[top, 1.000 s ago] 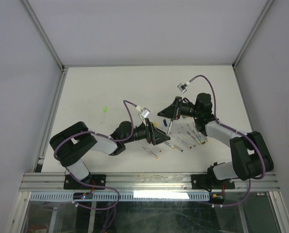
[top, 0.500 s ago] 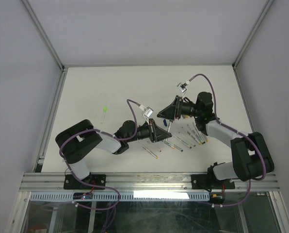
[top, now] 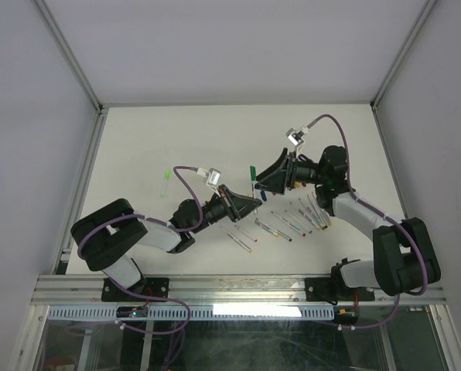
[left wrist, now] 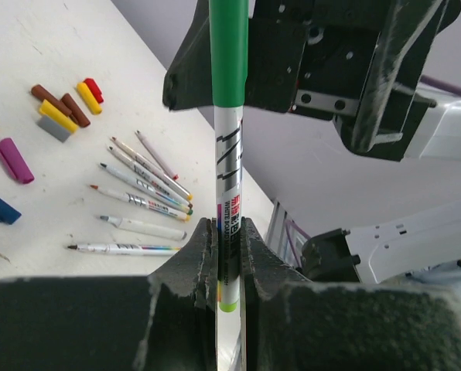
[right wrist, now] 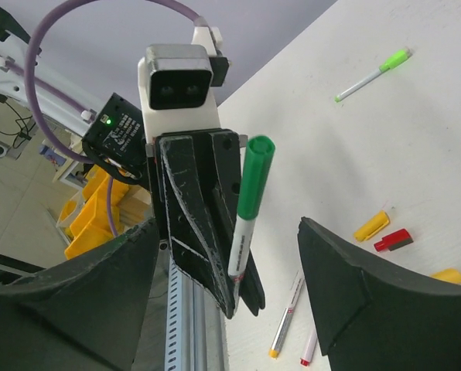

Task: Open the pen caps
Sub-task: Pick up the pen from the center of the board.

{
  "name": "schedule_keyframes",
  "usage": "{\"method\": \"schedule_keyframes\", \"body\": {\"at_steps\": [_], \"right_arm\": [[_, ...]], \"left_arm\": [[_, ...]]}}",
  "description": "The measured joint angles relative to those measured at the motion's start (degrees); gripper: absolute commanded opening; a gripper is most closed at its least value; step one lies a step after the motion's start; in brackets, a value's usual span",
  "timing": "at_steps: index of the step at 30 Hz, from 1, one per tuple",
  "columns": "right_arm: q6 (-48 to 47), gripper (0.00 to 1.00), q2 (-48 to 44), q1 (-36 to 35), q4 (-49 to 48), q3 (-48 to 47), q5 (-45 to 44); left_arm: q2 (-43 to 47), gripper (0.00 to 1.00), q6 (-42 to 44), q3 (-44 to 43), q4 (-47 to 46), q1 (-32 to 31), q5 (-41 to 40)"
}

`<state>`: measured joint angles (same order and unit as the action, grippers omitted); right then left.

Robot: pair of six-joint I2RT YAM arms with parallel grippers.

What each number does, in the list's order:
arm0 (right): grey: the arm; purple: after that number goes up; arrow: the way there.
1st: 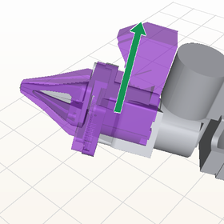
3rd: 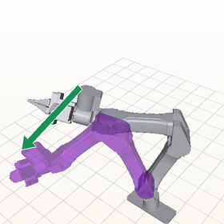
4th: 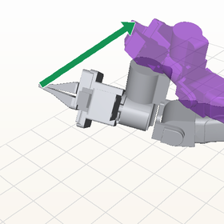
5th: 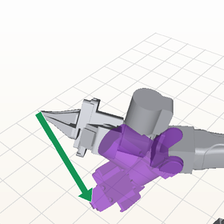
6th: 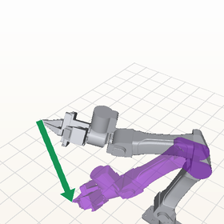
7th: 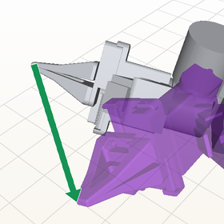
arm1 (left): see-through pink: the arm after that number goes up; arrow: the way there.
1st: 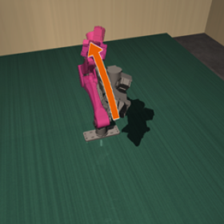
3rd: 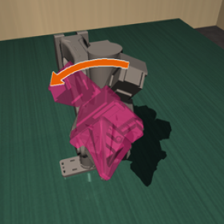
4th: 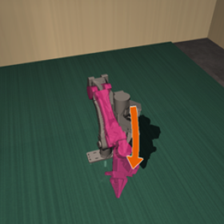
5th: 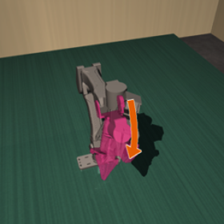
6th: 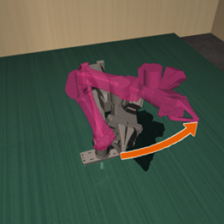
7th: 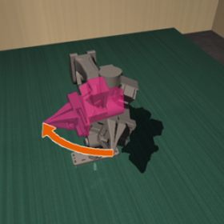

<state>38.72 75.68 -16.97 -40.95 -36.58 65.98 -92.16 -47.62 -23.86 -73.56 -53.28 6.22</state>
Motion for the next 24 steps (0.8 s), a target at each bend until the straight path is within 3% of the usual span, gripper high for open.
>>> {"method": "schedule_keyframes", "body": {"at_steps": [3, 8, 15, 20, 24], "right_arm": [[0.7, 0.66, 1.3, -0.8, -0.3, 0.1, -0.4], [1.0, 0.44, 1.6, -3.4, -0.7, 0.4, -1.0], [0.2, 0.33, 2.1, -4.4, 0.0, 0.4, -2.3], [-0.3, 0.30, 2.4, -5.0, 1.1, 0.4, -2.5], [-1.6, 0.04, 2.5, -5.2, 2.3, 0.4, -3.0]], "left_arm": [[0.0, 0.00, -0.2, 0.0, -0.5, 0.0, -1.9], [-0.1, 0.00, -1.0, 0.0, -1.9, 0.0, -4.4], [-0.1, 0.00, -1.2, -0.2, -2.8, -0.1, -4.9], [-0.8, 0.00, -1.5, -0.6, -3.1, -0.8, -4.9], [-1.4, 0.00, -1.7, -1.0, -3.5, -0.8, -4.6]]}}
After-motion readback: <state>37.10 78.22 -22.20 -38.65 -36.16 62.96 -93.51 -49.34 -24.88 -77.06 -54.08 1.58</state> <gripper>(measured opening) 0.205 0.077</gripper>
